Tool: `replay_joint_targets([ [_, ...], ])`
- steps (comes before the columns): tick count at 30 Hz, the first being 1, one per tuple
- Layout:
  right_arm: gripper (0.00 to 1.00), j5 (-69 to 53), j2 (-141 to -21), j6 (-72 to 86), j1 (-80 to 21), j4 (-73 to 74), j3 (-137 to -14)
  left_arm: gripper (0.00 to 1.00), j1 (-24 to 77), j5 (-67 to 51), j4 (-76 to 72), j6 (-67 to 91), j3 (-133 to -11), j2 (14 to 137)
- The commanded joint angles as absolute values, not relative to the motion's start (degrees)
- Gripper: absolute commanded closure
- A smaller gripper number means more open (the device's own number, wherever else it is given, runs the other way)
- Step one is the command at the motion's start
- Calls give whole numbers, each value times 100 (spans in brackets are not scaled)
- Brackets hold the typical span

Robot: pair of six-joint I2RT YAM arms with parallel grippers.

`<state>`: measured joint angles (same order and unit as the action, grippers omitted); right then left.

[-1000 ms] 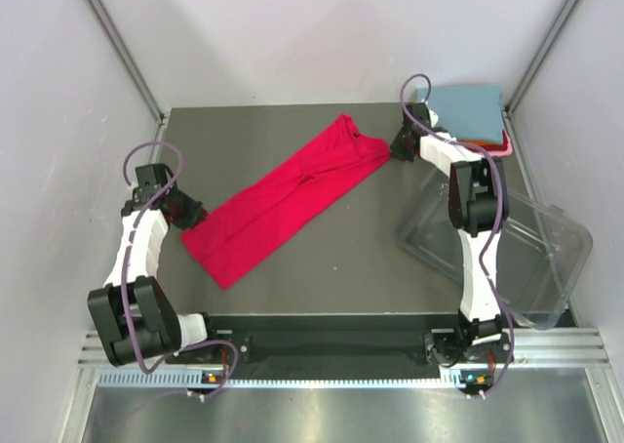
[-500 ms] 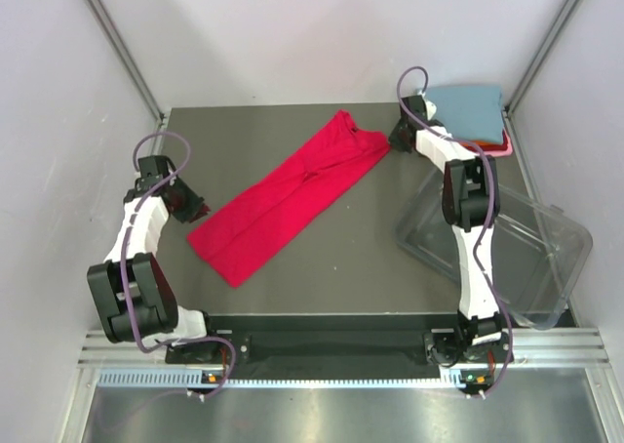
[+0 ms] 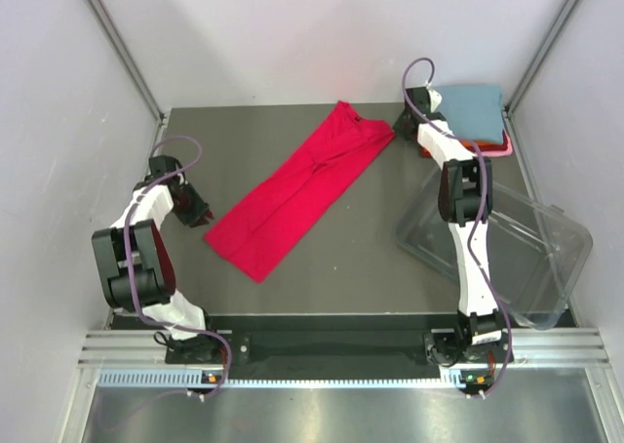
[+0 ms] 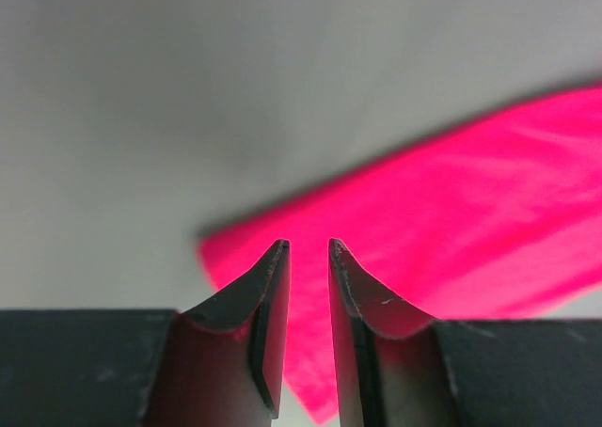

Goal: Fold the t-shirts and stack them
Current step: Fold the tshirt

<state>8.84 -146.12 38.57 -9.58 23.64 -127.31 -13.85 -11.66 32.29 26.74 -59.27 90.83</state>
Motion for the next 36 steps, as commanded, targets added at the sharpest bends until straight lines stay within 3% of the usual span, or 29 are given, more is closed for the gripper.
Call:
replay_joint_targets([
  [1, 98, 897, -14590, 3815, -756, 2171, -13043, 71, -1415, -703, 3200, 2356, -6012, 9220],
  [7, 78, 142, -13889, 3709, -756, 1898, -12481, 73, -1415, -580, 3120, 2259, -5827, 9457],
  [11, 61, -114, -13440, 3735, -808, 2083, -12349, 73, -1406, -414, 2971, 2399, -5512, 9518],
  [16, 54, -53, -12615, 3867, -1036, 2302, -11849, 75, -1415, -343, 3032, 2470, -5642, 9747],
  [20, 49, -26, -11770, 3911, -1475, 2303, -10675, 76, -1415, 146, 3163, 2435, -5826, 9835],
  [27, 44, 553, -10320, 4788, -3092, 2487, -8861, 75, -1424, 941, 3472, 2610, -6231, 9283],
  [31, 43, 606, -9607, 6272, -4067, 1418, -7239, 65, -1415, -417, 2692, 3075, -6171, 8064],
  [33, 44, 807, -9536, 7099, -4700, 1030, -6901, 60, -1415, -1713, 1712, 3399, -5715, 7640],
  [36, 45, 1089, -9790, 7865, -5474, 1037, -6855, 56, -1406, -2616, 1546, 3726, -5414, 7243],
])
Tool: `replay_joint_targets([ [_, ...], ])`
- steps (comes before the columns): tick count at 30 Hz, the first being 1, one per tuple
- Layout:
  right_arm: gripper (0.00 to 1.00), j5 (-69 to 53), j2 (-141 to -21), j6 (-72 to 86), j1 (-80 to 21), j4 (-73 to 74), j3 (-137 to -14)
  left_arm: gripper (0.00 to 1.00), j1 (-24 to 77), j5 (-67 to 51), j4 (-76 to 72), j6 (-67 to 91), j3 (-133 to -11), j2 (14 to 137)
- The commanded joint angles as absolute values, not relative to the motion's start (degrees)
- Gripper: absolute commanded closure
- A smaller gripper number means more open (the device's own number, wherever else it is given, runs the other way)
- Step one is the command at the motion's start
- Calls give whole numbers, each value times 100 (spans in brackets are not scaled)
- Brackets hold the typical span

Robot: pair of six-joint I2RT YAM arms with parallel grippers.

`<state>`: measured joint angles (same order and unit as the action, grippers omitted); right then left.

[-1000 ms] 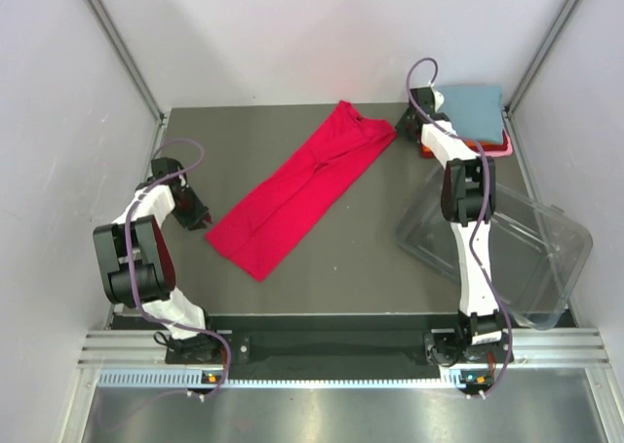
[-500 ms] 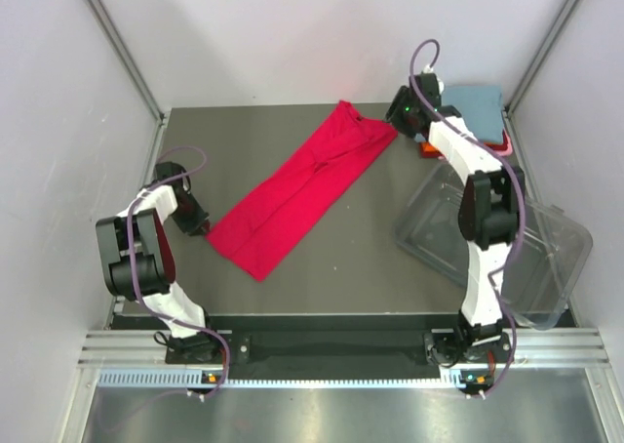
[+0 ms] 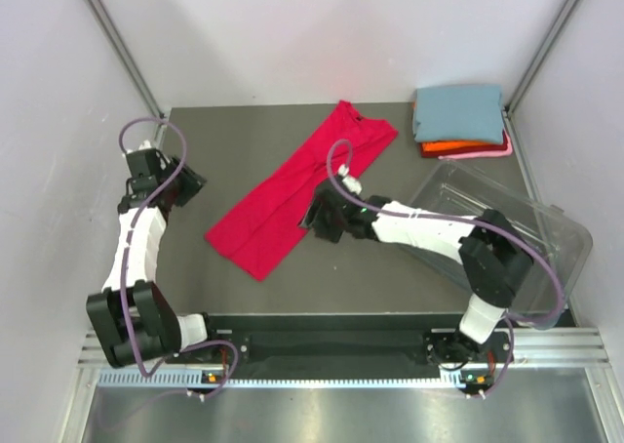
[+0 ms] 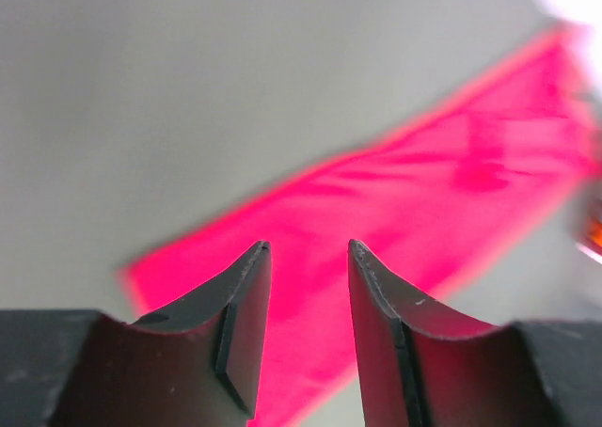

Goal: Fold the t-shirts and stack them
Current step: Fold the tshirt

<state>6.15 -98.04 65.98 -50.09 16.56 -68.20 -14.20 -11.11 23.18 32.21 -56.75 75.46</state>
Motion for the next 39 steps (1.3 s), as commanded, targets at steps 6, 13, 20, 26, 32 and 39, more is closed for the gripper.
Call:
replay_joint_targets([
  [6, 49, 1319, -10634, 8779, -6459, 466, -7110, 57, -1406, -3174, 2205, 3025, -5300, 6688],
  [13, 51, 1274, -11136, 9509, -6969, 62, -7006, 57, -1389, -2681, 1767, 3094, -4475, 6118],
  [20, 50, 1345, -11443, 10045, -7286, -44, -7110, 58, -1397, -2786, 1871, 2848, -4438, 6565],
  [26, 50, 1792, -11233, 10555, -7418, 130, -6768, 58, -1389, -2786, 2084, 2760, -4544, 6733],
  [32, 50, 1714, -11382, 10845, -7392, -174, -6602, 58, -1397, -2856, 2030, 2786, -4544, 6768],
  [39, 52, 1749, -11504, 10952, -7357, -281, -6495, 58, -1398, -2839, 1951, 2865, -4518, 6759],
])
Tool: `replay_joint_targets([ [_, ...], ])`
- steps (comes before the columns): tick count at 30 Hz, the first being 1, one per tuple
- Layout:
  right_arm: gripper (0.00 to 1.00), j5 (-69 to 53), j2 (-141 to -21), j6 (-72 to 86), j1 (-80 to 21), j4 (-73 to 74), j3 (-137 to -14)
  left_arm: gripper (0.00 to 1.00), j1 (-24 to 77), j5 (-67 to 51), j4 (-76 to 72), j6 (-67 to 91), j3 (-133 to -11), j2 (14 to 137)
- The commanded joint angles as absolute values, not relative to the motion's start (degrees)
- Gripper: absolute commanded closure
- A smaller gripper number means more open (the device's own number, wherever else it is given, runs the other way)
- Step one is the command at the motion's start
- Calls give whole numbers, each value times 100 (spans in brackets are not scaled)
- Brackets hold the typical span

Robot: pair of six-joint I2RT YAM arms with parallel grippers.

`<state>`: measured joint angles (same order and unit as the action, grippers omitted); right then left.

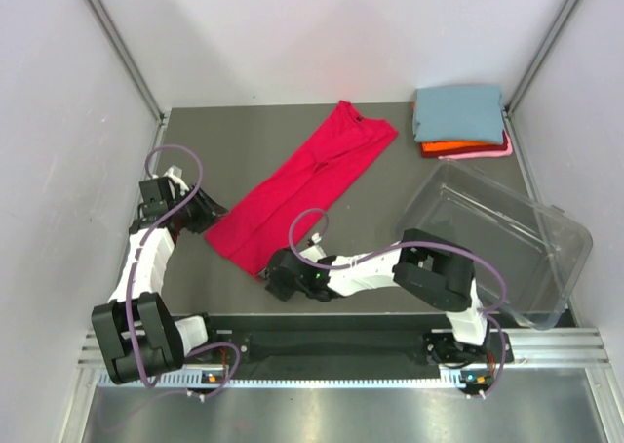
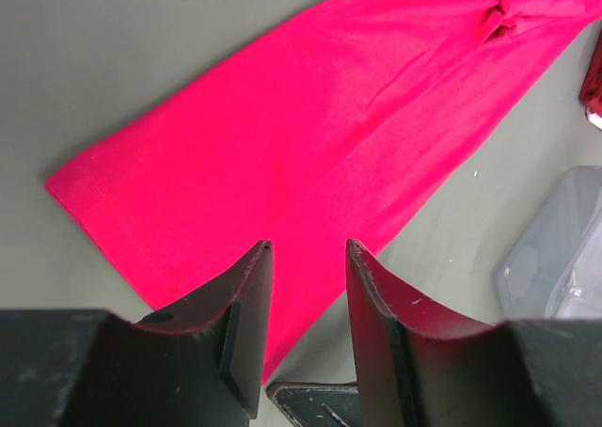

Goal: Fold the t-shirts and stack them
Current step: Fold the tshirt

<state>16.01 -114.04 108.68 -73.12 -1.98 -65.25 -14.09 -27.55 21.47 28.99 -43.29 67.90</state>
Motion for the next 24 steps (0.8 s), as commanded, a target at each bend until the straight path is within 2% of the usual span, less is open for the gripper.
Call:
replay_joint_targets([
  [1, 52, 1706, -11540, 10916, -7339, -403, -6521, 58, -1397, -2848, 1951, 2883, -4509, 6759],
  [9, 53, 1635, -11830, 11039, -7365, -386, -6724, 59, -1397, -3102, 1811, 3006, -4447, 6873],
  [24, 63, 1811, -11927, 11250, -7383, -70, -6891, 62, -1397, -3269, 1819, 3015, -4482, 6987],
])
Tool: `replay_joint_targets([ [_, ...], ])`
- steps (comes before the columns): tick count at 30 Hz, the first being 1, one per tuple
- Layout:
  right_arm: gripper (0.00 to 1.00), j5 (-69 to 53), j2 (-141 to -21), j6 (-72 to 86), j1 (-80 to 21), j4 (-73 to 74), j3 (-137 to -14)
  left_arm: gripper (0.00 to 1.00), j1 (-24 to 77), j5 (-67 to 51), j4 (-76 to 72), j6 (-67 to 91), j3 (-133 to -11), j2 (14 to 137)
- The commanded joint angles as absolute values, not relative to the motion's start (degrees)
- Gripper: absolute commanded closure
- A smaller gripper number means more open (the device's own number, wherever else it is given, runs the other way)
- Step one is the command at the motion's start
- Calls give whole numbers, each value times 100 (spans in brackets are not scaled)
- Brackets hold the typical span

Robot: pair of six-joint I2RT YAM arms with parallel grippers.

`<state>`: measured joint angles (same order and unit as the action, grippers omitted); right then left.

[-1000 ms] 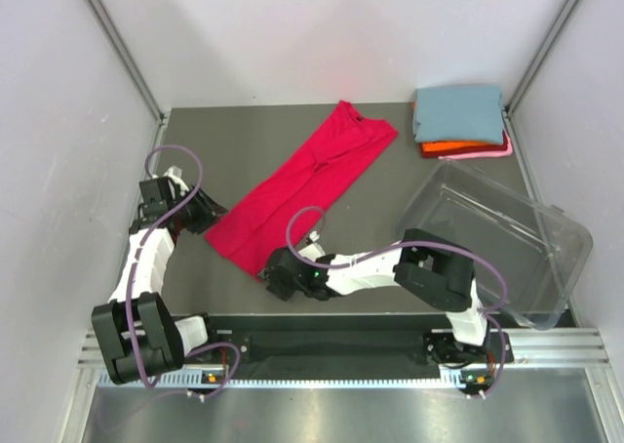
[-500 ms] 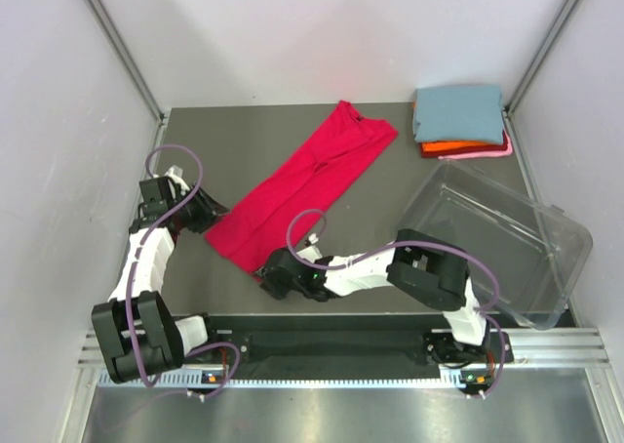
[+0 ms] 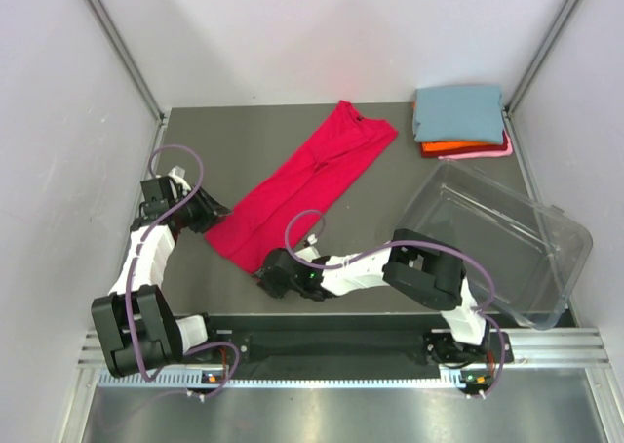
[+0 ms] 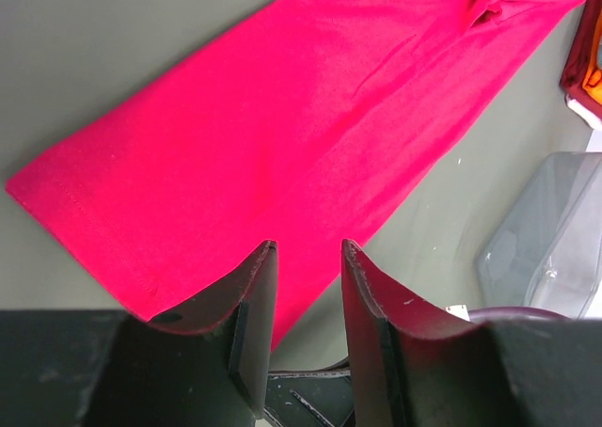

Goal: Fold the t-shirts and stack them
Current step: Fold the tshirt

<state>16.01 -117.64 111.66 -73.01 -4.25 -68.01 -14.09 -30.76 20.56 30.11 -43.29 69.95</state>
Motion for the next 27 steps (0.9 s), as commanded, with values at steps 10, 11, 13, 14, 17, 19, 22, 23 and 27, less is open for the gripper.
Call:
replay_joint_targets([
  [10, 62, 1995, -11857, 11417, -7383, 263, -6873, 63, -1406, -3384, 1767, 3050, -4500, 7031],
  [11, 62, 2047, -11830, 11417, -7383, 325, -6873, 63, -1398, -3401, 1758, 3059, -4491, 7023],
  [13, 62, 2144, -11804, 11443, -7392, 378, -6882, 63, -1397, -3454, 1749, 3067, -4500, 7057],
  [14, 62, 2153, -11804, 11443, -7400, 378, -6882, 63, -1397, -3454, 1749, 3067, -4491, 7058],
  [17, 62, 2180, -11821, 11496, -7418, 404, -6873, 63, -1389, -3463, 1714, 3076, -4456, 7040],
  [19, 63, 2145, -11865, 11513, -7435, 378, -6899, 63, -1397, -3472, 1714, 3076, -4456, 7022],
  [22, 66, 2092, -11909, 11540, -7436, 325, -6882, 63, -1397, -3463, 1714, 3076, -4465, 7049],
  [23, 68, 2100, -11874, 11549, -7436, 334, -6873, 63, -1389, -3480, 1714, 3076, -4474, 7058],
  [27, 87, 2162, -11725, 11435, -7444, 317, -6716, 62, -1389, -3717, 1592, 3006, -4395, 6979],
])
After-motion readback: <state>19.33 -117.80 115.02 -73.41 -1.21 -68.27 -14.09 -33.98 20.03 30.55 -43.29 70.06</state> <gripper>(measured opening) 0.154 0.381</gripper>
